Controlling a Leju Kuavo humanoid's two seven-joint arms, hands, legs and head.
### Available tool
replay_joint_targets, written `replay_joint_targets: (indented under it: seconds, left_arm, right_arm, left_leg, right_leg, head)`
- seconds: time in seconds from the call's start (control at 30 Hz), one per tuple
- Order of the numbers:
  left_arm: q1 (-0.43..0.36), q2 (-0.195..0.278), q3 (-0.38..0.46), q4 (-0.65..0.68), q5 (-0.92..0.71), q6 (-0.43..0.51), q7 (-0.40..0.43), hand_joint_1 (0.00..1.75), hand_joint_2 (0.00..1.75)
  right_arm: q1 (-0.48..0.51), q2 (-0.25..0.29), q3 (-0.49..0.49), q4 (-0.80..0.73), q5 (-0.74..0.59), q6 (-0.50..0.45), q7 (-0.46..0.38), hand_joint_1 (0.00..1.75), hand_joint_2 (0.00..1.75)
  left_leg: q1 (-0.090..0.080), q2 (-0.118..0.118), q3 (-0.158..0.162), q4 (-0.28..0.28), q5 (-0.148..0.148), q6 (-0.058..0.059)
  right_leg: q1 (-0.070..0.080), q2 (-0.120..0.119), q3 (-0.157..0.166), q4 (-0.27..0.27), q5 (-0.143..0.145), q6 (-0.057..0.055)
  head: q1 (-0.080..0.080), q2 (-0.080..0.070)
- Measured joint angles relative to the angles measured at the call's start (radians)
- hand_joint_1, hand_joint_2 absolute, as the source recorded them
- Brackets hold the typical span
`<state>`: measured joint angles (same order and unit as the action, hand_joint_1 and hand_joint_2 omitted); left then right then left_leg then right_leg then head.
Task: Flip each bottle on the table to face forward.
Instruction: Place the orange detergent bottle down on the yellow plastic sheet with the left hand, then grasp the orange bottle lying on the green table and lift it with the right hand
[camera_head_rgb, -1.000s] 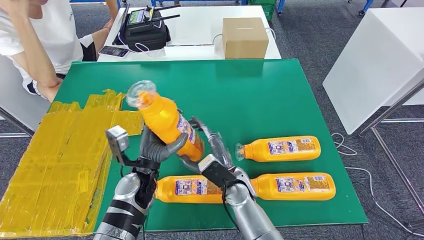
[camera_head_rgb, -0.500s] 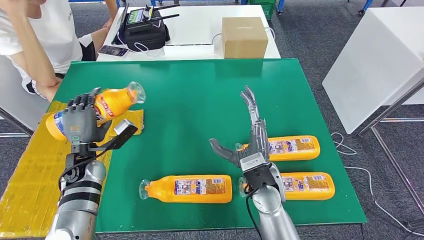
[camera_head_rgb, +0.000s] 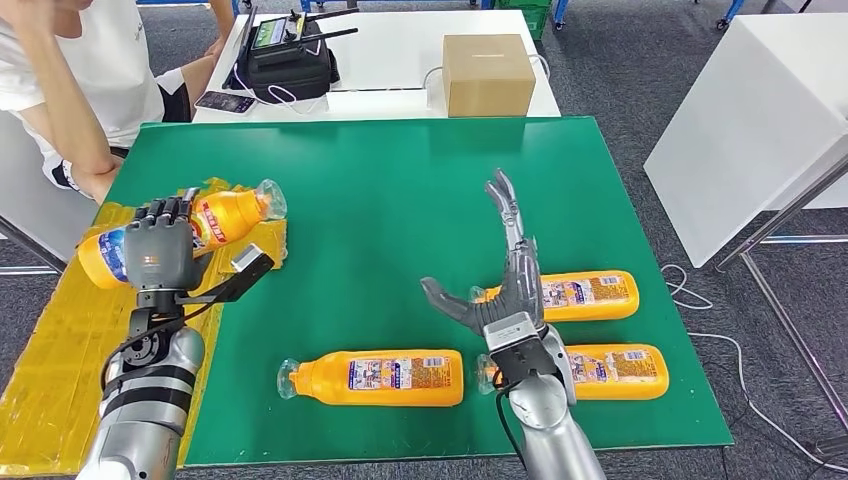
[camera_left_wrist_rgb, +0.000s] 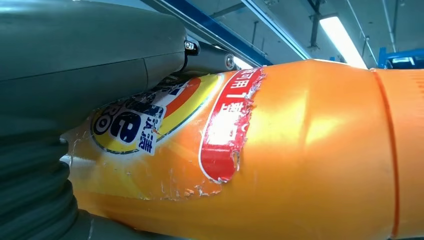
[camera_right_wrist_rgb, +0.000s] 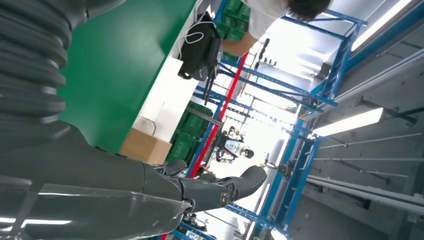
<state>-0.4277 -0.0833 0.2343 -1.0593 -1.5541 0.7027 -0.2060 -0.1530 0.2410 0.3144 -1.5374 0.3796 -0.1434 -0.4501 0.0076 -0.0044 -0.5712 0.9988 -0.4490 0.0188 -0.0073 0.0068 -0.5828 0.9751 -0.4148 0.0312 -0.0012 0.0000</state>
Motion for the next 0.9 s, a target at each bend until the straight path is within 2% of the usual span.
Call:
replay_joint_targets:
  seconds: [0.07,0.13,0.23,0.33,0.47,0.67,0.8,0.83,0.9]
  left_arm:
    - [0.000,0.005,-0.004,0.006,-0.004,0.000,0.010,1.75,1.75]
    - [-0.001,0.021,-0.026,0.015,-0.010,0.000,0.060,1.75,1.75]
    - [-0.007,0.075,-0.117,0.053,-0.012,0.000,0.195,1.75,1.75]
    - [-0.025,0.129,-0.208,0.137,-0.013,0.000,0.268,1.75,1.75]
    - [-0.051,0.166,-0.253,0.278,-0.013,0.000,0.290,1.75,1.75]
    - [-0.079,0.198,-0.245,0.458,0.000,-0.001,0.287,1.75,1.75]
    - [-0.094,0.203,-0.225,0.550,-0.012,0.004,0.286,1.75,1.75]
    - [-0.100,0.203,-0.221,0.565,-0.013,0.005,0.286,1.68,1.75]
    - [-0.110,0.203,-0.214,0.591,-0.013,0.005,0.284,0.80,1.75]
  right_arm:
    - [0.000,-0.001,0.000,-0.001,0.000,0.000,0.000,0.00,1.75]
    - [0.000,-0.003,0.001,-0.002,-0.003,0.000,-0.001,0.00,1.75]
    - [-0.001,-0.009,0.005,-0.003,-0.014,-0.002,-0.007,0.00,1.75]
    - [-0.004,-0.016,0.010,-0.002,-0.024,-0.004,-0.012,0.00,1.75]
    - [-0.010,-0.021,0.020,-0.002,-0.032,-0.004,-0.017,0.00,1.75]
    - [-0.022,-0.028,0.030,0.010,-0.042,-0.001,-0.021,0.00,1.75]
    - [-0.030,-0.029,0.040,0.025,-0.047,0.001,-0.021,0.00,1.75]
    - [-0.032,-0.029,0.042,0.028,-0.047,0.002,-0.021,0.00,1.75]
    - [-0.035,-0.029,0.045,0.035,-0.049,0.003,-0.021,0.00,1.75]
  left_leg:
    - [0.000,0.000,0.000,0.000,0.000,0.000]
    - [0.000,0.000,0.000,0.000,0.000,0.000]
    - [0.000,0.000,0.000,0.000,0.000,0.000]
    - [0.000,-0.001,0.000,0.000,0.000,0.000]
    - [0.000,0.001,0.000,0.000,0.000,0.000]
    - [0.000,0.000,0.000,0.000,0.000,0.000]
    - [0.000,0.000,0.000,0.000,0.000,0.000]
    - [0.000,0.000,0.000,0.000,0.000,0.000]
    - [0.000,0.000,0.001,0.000,0.000,0.000]
  right_leg:
    - [0.000,0.000,0.000,0.000,0.000,0.000]
    - [0.000,0.000,0.000,0.000,0.000,0.000]
    - [0.000,0.000,0.000,0.000,0.000,0.000]
    - [0.000,0.000,0.000,0.000,0.000,0.000]
    - [0.000,0.001,0.000,0.001,0.000,0.000]
    - [0.000,0.001,0.000,0.001,0.000,0.000]
    - [0.000,0.001,0.000,0.001,0.000,0.000]
    - [0.000,0.000,0.001,0.001,0.000,0.000]
    - [0.000,0.000,0.002,0.000,0.000,0.000]
  head:
    - [0.000,0.000]
    - [0.000,0.000]
    - [0.000,0.000]
    - [0.000,0.000]
    - [0.000,0.000]
    - [0.000,0.000]
    - [0.000,0.000]
    - [0.000,0.000]
    - [0.000,0.000]
